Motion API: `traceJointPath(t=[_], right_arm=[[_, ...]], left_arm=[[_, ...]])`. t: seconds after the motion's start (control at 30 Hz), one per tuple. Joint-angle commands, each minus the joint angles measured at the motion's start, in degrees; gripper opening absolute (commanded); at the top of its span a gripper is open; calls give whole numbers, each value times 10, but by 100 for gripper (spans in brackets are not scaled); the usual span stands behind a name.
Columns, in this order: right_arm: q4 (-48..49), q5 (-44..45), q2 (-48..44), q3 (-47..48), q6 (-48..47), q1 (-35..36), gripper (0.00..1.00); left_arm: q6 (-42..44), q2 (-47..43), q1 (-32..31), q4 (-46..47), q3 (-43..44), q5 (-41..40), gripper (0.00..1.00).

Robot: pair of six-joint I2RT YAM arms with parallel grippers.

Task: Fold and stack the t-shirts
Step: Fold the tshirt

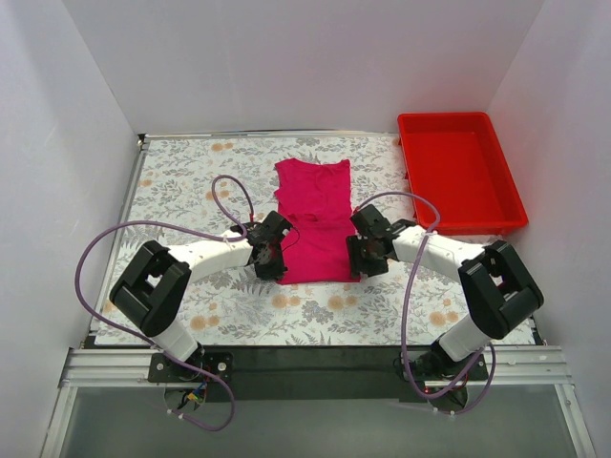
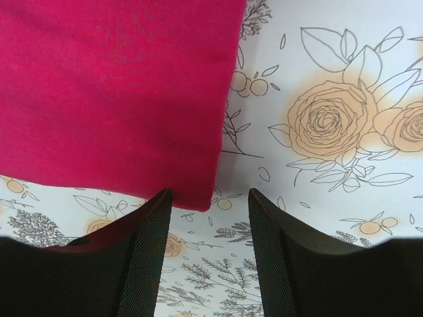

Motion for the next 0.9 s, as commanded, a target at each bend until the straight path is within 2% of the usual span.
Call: traceJointPath(t=[0.0, 0.17, 0.4, 0.5, 0.73, 0.87], right_arm=[[-7, 18, 7, 0, 8, 12, 48], [-11, 33, 22, -5, 12, 30, 48], [-34, 67, 77, 1, 17, 57, 45], [-33, 62, 99, -10, 22, 57, 38], [-33, 31, 92, -29, 8, 57, 9], [-62, -17, 66, -40, -4, 59, 1]], left_arm=[[-1, 27, -8, -18, -32, -3, 6], [-4, 29, -8, -16, -32, 2, 0], [-4, 29, -8, -17, -38, -1, 0], [-2, 30, -8, -20, -38, 0, 0], [10, 13, -8, -49, -37, 0, 0], [25, -18, -8, -104, -34, 28, 0]])
